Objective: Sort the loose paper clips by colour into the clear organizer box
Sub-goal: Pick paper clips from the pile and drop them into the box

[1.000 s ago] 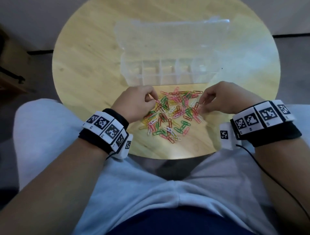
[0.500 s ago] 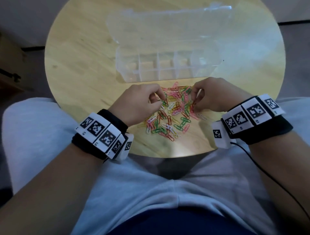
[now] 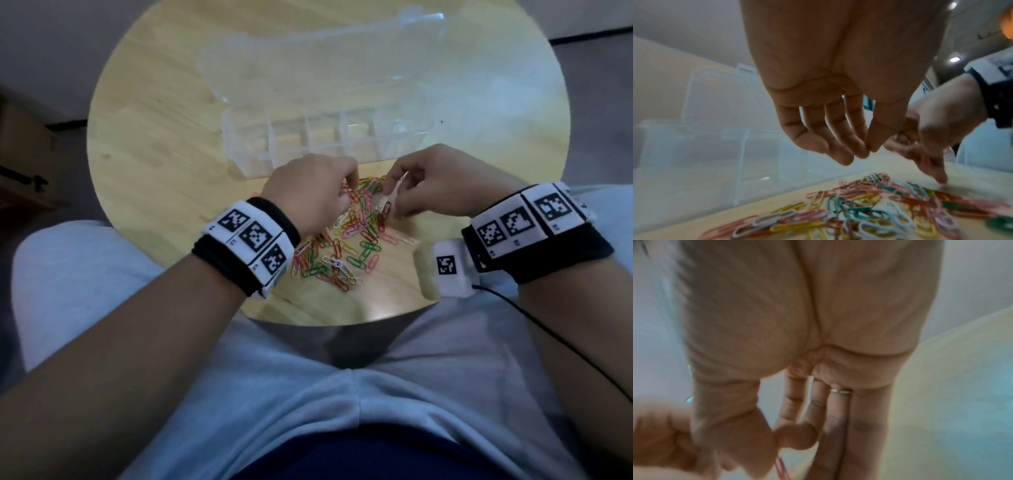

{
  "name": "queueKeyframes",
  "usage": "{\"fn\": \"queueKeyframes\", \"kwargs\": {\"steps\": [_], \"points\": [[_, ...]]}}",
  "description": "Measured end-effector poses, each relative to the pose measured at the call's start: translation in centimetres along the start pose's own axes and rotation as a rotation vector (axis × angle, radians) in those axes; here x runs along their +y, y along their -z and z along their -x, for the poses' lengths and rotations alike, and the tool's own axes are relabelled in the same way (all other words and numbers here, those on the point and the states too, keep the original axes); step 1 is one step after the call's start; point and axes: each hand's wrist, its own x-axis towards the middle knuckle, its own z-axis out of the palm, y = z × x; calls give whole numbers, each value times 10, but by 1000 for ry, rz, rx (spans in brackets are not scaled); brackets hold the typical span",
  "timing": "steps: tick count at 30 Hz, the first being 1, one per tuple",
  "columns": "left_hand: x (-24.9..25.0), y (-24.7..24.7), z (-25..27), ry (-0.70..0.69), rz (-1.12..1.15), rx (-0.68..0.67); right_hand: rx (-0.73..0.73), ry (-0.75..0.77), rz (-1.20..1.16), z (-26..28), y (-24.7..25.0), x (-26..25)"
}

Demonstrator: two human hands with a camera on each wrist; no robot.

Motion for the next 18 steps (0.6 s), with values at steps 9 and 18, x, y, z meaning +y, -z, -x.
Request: {"fn": "queueKeyframes", "kwargs": {"steps": [9,18], "points": [[6,-17,-15,-50,-159,-104,141,-31,-457,-2,8,-3],[-5,-18,-16,76,-77,-49,96,61,189,-12,-13,-6]]}}
